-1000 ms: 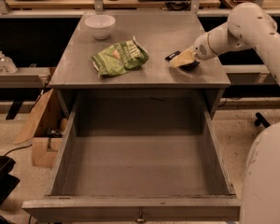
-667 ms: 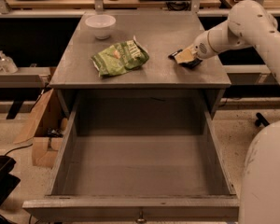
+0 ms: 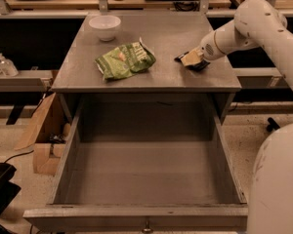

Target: Place rxbar blueberry into top drawer

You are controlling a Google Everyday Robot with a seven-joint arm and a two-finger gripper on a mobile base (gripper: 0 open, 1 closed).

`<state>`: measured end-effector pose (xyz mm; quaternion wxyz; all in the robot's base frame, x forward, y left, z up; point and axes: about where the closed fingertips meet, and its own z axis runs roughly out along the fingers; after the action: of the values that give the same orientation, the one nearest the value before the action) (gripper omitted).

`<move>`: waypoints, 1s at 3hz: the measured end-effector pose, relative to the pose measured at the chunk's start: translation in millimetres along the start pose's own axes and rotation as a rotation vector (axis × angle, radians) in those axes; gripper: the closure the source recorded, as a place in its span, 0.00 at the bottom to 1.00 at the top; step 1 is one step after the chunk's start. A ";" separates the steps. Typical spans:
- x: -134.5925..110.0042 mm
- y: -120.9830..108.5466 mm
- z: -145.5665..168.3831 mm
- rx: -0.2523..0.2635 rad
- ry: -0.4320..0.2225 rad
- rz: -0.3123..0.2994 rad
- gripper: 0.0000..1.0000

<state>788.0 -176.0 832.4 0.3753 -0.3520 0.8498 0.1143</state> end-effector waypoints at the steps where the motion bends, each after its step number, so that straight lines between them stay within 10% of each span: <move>1: -21.8 6.1 -22.6 -0.005 -0.055 -0.034 1.00; 3: -47.6 51.5 -93.6 -0.022 -0.180 -0.093 1.00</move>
Offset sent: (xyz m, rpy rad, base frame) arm -0.0664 0.0148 0.1223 0.0693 -0.2153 0.1102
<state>723.0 -157.1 927.8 0.4514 -0.3834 0.7940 0.1372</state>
